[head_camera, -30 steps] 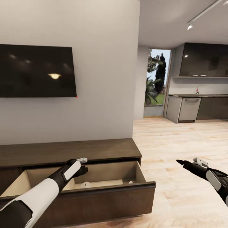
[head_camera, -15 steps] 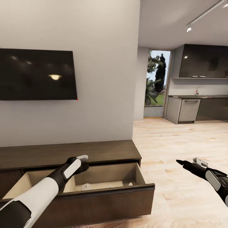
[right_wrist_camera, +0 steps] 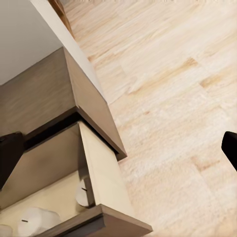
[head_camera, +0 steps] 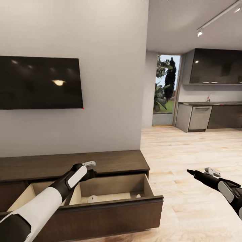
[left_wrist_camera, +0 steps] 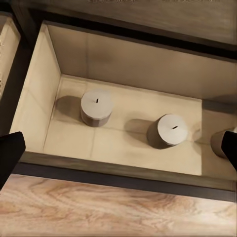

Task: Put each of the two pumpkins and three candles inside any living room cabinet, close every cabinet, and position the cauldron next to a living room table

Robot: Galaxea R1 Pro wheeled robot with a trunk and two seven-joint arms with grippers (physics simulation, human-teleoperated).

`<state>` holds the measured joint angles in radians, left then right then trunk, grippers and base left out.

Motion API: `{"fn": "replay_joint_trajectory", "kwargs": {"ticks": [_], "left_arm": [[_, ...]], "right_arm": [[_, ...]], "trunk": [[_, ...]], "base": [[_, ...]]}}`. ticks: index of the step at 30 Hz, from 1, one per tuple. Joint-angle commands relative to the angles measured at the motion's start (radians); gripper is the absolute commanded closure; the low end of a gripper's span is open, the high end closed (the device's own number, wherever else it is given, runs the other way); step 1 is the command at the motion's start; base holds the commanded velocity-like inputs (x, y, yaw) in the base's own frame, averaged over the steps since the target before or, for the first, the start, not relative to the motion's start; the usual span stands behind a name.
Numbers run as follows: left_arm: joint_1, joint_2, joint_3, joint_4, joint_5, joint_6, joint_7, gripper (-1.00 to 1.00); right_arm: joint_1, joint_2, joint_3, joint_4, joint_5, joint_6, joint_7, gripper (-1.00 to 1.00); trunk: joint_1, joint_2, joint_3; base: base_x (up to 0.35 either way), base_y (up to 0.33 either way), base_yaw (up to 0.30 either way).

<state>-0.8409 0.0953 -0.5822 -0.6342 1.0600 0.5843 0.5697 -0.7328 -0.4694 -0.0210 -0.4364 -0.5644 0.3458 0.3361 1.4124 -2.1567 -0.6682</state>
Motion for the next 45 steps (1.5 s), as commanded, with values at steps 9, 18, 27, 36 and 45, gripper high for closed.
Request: {"fn": "replay_joint_trajectory", "kwargs": {"ticks": [9,18,27,36,45], "left_arm": [[-0.001,0.001,-0.005,-0.002,0.012,0.002,0.009,-1.00],[-0.001,0.001,-0.005,-0.002,0.011,0.002,0.010,-1.00],[-0.001,0.001,-0.005,-0.002,0.011,0.002,0.010,-1.00],[-0.001,0.001,-0.005,-0.002,0.012,0.002,0.010,-1.00],[-0.001,0.001,-0.006,-0.002,0.011,0.002,0.010,-1.00]], "right_arm": [[0.000,0.000,-0.002,-0.001,-0.005,0.004,0.001,-1.00],[0.000,0.000,-0.001,-0.001,-0.005,0.003,0.001,-1.00],[-0.001,0.000,0.000,-0.002,-0.005,0.003,0.001,-1.00],[0.000,0.000,0.002,-0.003,-0.002,0.002,0.001,-1.00],[-0.001,0.004,0.001,-0.001,0.066,-0.032,-0.001,-1.00]], "trunk": [[-0.035,0.063,0.027],[-0.069,0.126,0.055],[-0.104,0.189,0.083],[-0.138,0.252,0.112],[-0.173,0.315,0.140]], "base": [[-0.002,0.000,0.000],[-0.140,0.021,0.000],[-0.010,0.002,0.000],[-0.186,0.045,0.000],[-0.321,0.090,0.000]]}}
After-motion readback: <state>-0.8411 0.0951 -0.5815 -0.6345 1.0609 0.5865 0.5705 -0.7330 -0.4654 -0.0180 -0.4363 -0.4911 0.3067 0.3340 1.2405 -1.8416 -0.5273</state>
